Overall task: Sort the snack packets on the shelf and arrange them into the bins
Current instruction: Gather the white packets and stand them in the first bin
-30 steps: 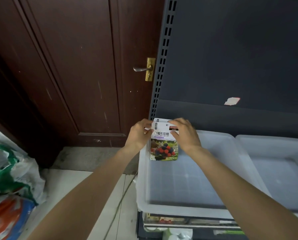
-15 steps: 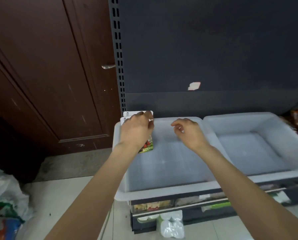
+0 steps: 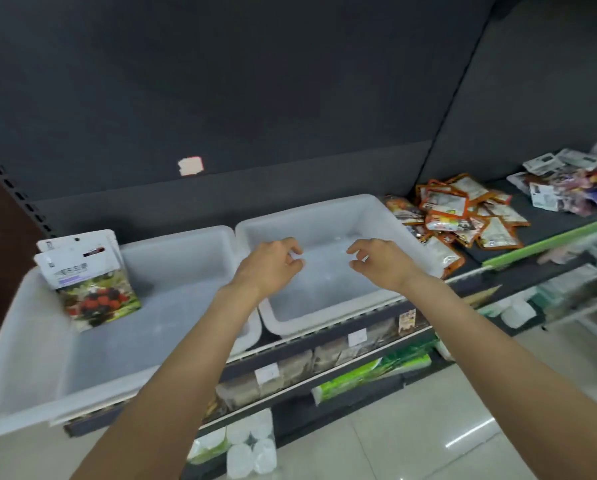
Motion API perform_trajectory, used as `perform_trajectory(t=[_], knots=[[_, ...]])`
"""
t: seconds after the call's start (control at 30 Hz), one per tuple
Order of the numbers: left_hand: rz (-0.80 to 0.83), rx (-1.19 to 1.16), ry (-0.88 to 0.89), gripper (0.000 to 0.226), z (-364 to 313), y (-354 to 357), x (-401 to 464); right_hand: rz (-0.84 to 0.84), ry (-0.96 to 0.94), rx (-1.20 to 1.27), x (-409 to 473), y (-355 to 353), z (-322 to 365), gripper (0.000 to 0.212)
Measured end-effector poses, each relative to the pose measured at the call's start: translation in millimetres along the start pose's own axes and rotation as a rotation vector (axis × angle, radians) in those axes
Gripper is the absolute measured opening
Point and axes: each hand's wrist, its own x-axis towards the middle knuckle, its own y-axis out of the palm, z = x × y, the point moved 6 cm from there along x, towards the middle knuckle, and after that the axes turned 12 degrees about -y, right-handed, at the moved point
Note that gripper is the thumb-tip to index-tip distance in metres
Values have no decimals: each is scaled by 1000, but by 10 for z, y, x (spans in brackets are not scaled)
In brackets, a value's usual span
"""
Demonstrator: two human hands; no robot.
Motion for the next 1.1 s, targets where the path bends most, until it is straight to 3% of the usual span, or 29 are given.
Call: perform_trajectory(t=[0.4, 0.77, 1.1], knots=[[-27, -64, 210, 21, -2264, 1014, 330, -247, 76, 56, -688, -1117, -1977, 29], [27, -30, 425, 23, -4195, 1832, 1350, -320, 206, 69, -582, -1983, -3809, 26], [166, -97, 499, 22, -5911, 2614, 2123, -390, 330, 91, -631, -2748, -5604, 30]])
